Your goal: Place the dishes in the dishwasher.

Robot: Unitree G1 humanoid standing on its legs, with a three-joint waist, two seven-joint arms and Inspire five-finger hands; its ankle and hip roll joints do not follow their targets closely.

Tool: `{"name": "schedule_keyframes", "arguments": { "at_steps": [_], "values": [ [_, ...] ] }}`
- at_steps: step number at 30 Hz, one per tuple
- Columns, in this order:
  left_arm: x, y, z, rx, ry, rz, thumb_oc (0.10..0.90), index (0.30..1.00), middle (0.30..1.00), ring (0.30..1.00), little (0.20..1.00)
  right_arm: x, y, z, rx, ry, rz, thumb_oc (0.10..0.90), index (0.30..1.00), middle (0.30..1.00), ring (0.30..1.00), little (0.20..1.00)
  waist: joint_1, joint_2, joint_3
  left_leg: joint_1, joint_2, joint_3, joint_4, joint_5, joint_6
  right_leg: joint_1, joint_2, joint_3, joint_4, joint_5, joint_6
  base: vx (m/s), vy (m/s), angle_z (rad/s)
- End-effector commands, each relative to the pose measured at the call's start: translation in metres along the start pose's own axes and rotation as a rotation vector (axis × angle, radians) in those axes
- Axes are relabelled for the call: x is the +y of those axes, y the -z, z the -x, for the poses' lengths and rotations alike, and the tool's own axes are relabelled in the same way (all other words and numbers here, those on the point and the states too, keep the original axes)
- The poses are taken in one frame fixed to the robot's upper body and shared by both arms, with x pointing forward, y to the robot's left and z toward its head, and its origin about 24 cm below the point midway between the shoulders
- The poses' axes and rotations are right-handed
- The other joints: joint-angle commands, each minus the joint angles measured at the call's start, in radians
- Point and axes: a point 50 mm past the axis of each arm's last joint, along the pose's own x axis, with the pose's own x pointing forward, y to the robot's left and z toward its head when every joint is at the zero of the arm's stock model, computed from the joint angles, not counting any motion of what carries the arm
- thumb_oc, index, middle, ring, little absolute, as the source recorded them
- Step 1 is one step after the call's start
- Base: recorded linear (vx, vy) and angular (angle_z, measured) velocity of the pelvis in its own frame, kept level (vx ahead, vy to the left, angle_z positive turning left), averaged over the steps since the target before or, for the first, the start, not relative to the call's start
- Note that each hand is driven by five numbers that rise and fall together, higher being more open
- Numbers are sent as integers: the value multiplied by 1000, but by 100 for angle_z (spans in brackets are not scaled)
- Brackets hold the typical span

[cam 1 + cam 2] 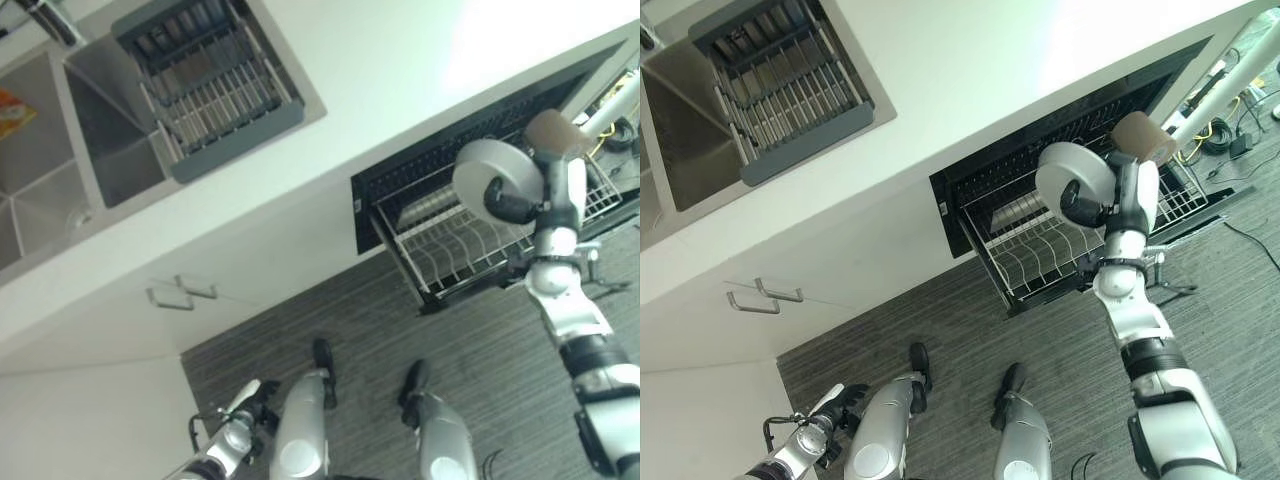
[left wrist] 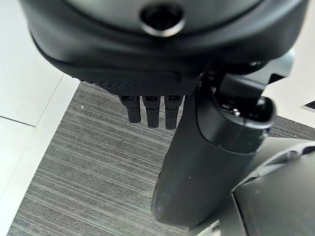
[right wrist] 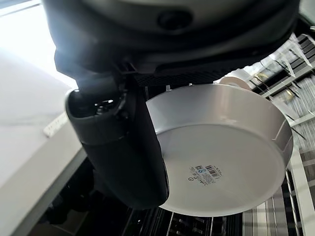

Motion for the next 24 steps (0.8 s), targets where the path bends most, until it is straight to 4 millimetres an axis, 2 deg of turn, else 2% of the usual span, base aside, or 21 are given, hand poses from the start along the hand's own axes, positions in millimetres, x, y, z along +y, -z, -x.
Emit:
{"name": "schedule_keyframes", "arguments": {
  "at_steps": [1, 9, 16, 24],
  "values": [
    [-11, -2, 3, -49, 48, -68, 800, 900, 900, 900, 900, -43, -57, -33, -234, 224, 62, 400, 300, 300, 300, 300, 23, -7, -54, 29, -18, -107, 33, -108, -38, 7, -31, 22, 137, -139, 58, 47, -15, 6],
    [-2, -8, 1, -77, 31, -90, 800, 900, 900, 900, 900, -69, -68, -56, -211, 356, 219, 400, 300, 300, 300, 300, 60, 3, -11, -16, -39, -117, 33, -89, -26, -58, -51, 14, 228, -165, 54, -54, -9, 8],
    [1, -20, 0, -146, -2, -93, 800, 900, 900, 900, 900, -62, -67, -60, -196, 365, 326, 400, 300, 300, 300, 300, 79, 14, -8, -87, -48, -108, 33, -73, -16, -147, -64, 15, 288, -177, 51, -48, 5, 3],
    [3, -31, 0, -201, -42, -77, 800, 900, 900, 900, 900, -55, -42, -52, -119, 431, 428, 400, 300, 300, 300, 300, 85, 31, -8, -153, -44, -95, 33, -57, -13, -224, -60, 18, 335, -188, 46, -15, -3, 2]
  ]
}}
